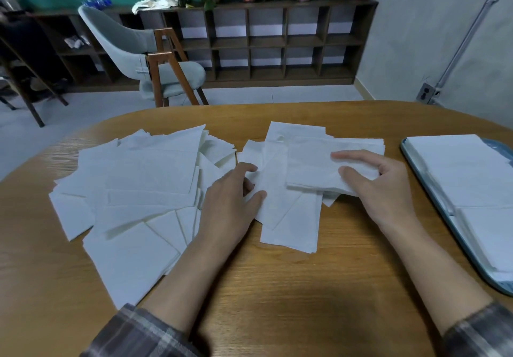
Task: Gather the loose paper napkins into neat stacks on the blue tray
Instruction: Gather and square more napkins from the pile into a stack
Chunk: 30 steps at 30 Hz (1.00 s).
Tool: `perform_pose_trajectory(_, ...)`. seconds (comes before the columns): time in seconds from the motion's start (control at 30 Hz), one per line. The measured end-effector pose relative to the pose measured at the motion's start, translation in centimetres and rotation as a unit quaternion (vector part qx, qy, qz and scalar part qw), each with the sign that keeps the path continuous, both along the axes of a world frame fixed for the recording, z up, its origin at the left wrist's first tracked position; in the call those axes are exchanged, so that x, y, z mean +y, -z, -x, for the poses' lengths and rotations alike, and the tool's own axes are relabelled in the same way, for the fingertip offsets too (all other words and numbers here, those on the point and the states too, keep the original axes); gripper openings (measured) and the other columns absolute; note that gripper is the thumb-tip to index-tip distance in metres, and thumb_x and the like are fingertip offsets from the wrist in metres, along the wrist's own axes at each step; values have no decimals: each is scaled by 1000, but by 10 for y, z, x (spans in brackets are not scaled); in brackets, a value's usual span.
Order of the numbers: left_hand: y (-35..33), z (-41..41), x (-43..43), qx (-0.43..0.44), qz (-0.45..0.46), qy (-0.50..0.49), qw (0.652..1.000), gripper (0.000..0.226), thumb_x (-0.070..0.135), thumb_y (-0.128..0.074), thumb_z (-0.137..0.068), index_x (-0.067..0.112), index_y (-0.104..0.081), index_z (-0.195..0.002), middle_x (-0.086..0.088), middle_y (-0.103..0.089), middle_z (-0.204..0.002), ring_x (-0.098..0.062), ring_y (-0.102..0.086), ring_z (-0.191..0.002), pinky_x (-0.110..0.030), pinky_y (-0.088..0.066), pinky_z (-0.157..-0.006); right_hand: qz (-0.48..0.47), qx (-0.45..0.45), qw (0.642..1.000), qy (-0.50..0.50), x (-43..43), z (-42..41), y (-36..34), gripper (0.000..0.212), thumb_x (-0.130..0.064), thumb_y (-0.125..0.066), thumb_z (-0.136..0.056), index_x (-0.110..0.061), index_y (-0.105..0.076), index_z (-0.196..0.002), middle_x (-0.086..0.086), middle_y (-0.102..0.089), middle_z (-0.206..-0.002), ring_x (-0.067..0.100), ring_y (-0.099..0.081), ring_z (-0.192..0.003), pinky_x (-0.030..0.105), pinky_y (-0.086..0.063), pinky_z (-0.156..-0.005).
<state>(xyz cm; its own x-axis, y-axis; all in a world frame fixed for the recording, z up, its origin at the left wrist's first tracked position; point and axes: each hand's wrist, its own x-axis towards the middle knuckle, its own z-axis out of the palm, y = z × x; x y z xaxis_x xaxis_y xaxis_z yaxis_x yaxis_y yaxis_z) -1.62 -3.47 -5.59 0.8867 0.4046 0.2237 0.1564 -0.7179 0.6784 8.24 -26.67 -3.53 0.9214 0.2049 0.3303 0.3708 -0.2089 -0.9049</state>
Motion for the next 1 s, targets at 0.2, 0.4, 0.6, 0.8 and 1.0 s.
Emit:
perform_pose_trajectory(0.2, -3, -2, -2, -29, 81, -21, 996, 16, 25, -76, -93, 24, -76, -108, 12, -68, -89, 1, -62, -80, -4, -42, -67, -10, -5, 1000, 18, -2, -1, -1, 31, 0, -69, -93, -26, -83, -103, -21, -77, -108, -8, -65, -110, 1, -42, -85)
perform_pose_trajectory(0.4, -3, -8, -8, -12, 112, 1, 994, 24, 30, -81, -90, 26, -74, -112, 15, -63, -76, 6, -58, -68, -8, -41, -60, 3, -10, 1000, 5, -1, 0, -1, 30, -1, -69, -95, -26, -82, -104, -32, -74, -107, -15, -62, -111, -1, -40, -90)
perform_pose_trajectory(0.6, -12, -4, -3, -62, 151, -25, 986, 8, 26, -73, -93, 31, -78, -90, 18, -75, -83, -1, -67, -83, -22, -50, -68, -12, 9, 1000, -8, -1, 0, 0, 31, -2, -69, -95, -29, -82, -104, -26, -76, -109, -8, -64, -112, 7, -46, -89)
perform_pose_trajectory(0.8, -30, 2, 6, -128, 292, -21, 948, 10, 22, -70, -98, 23, -78, -94, 8, -77, -95, -16, -70, -94, -30, -51, -78, -9, 24, 999, -28, 0, 0, 1, 35, -1, -69, -94, -31, -82, -106, -23, -75, -114, -5, -64, -113, 5, -45, -83)
perform_pose_trajectory(1.0, -38, 7, 7, -105, 483, 160, 854, 14, 14, -63, -86, 20, -76, -82, -5, -73, -94, -19, -68, -89, -29, -50, -73, 20, 45, 997, -67, 2, 1, -4, 32, -6, -69, -95, -31, -80, -112, -24, -74, -120, -13, -58, -121, 0, -38, -91)
